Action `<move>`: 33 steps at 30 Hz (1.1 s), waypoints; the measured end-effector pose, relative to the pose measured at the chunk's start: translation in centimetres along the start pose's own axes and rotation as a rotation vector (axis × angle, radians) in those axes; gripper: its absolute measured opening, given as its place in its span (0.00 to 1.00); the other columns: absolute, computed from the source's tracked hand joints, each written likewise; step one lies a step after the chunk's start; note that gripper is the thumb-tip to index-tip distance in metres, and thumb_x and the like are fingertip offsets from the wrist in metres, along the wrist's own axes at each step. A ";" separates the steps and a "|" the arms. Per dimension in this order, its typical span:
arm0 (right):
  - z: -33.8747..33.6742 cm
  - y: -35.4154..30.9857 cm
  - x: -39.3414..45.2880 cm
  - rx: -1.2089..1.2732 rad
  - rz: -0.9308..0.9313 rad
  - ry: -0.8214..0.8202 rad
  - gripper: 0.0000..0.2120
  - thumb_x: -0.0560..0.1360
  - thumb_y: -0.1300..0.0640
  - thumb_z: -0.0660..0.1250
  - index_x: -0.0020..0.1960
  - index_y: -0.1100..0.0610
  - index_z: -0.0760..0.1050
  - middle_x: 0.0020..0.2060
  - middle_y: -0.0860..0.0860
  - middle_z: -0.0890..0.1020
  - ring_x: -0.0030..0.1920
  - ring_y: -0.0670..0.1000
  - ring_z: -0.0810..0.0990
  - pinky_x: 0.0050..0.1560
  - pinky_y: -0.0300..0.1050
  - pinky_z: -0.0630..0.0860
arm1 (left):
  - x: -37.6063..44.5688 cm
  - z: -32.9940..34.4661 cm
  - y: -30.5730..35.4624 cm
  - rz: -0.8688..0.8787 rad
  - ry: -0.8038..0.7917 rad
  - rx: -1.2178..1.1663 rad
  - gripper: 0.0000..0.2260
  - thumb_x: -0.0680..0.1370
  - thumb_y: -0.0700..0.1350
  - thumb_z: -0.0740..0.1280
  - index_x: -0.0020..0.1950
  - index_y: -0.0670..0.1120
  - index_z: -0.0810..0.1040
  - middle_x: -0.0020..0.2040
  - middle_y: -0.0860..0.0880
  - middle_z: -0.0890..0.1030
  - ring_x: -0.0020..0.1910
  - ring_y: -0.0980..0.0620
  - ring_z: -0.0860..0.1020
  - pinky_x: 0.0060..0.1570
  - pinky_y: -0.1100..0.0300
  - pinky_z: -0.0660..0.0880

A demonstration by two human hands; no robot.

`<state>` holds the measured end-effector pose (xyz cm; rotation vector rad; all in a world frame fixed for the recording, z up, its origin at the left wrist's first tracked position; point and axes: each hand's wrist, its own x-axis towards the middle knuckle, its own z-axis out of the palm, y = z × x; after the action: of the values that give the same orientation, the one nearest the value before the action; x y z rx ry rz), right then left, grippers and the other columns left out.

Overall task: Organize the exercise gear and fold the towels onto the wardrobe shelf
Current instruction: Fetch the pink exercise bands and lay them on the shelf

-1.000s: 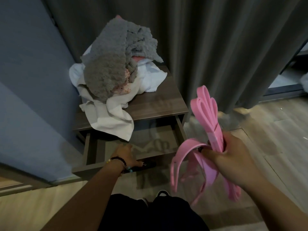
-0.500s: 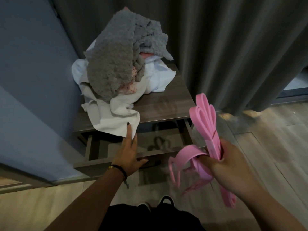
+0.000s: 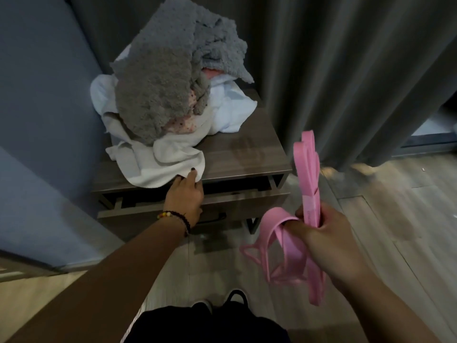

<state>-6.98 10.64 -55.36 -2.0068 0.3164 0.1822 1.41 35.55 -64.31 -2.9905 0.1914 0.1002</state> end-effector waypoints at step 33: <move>2.7 -3.8 -2.9 0.345 -0.007 -0.063 0.07 0.69 0.62 0.73 0.45 0.62 0.77 0.38 0.62 0.81 0.40 0.58 0.81 0.42 0.54 0.79 | -10.3 -8.5 3.3 -0.164 0.089 -1.725 0.10 0.78 0.38 0.65 0.57 0.45 0.81 0.54 0.51 0.83 0.55 0.57 0.80 0.46 0.74 0.72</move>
<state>-8.60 15.01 -52.50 -1.6579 0.2803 0.1732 -8.75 32.34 -55.56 -4.6987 -0.3531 0.1714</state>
